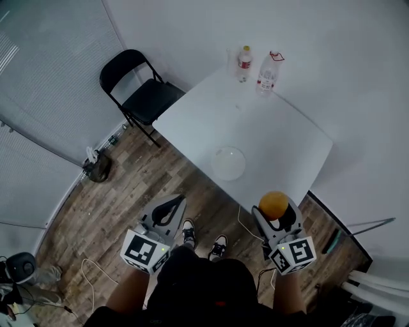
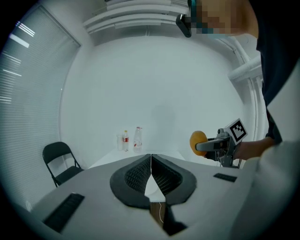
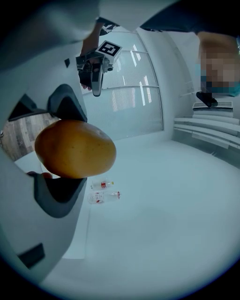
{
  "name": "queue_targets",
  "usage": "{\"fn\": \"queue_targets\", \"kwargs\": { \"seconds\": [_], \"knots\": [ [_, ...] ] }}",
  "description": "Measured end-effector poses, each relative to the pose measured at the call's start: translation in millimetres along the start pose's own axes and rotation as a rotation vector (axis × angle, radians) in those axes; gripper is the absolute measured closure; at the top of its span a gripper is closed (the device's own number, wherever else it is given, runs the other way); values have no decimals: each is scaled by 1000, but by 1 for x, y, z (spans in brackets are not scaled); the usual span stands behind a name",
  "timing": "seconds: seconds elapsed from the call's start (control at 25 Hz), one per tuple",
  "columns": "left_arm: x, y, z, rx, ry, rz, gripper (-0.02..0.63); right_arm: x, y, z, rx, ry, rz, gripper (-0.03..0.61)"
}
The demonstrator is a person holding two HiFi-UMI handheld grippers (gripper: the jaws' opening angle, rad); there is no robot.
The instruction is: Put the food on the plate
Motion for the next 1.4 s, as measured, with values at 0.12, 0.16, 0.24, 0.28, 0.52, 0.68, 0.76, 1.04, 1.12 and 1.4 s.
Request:
{"fn": "queue_targets", "kwargs": {
  "seconds": [0.12,0.16,0.24,0.28,0.52,0.68,0.76,1.04,1.12,1.4],
  "knots": [
    [-17,11,0,3,-9,-14,591,2,22,6,-14,-16,-17,217],
    [-24,15,0,0,-11,-16,591,3,33,7,-27,-20,-25,217],
    [-39,22,0,-5,-28,-21,591,7,58,6,-64,-28,-46,216],
    [-47,25,0,-4,-49,-26,591,10,73,3,-83,-26,-56,216],
    [-99,41,2,13,-111,-40,591,40,185,-40,-244,65,-70,217],
    [-123,52,-7,-15,-122,-44,591,54,245,-76,-405,55,-106,216],
    [-132,53,-12,-29,-142,-43,591,55,265,-88,-464,39,-121,216],
    [-149,60,-26,-76,-184,-43,591,64,310,-119,-582,20,-128,216],
    [-149,60,-29,-85,-197,-45,591,65,316,-123,-591,17,-140,216],
    [-152,53,-36,-97,-195,-41,591,63,330,-131,-668,-105,-224,216]
  ]
}}
Point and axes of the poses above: the fingertips, and each gripper's own axes: y forward along the fingers, x to its right, z out of its top, the point moved 10 cm from there along -y, backward along the fingers, and after that the axes turned 8 degrees about -x, right-handed, at the moved point
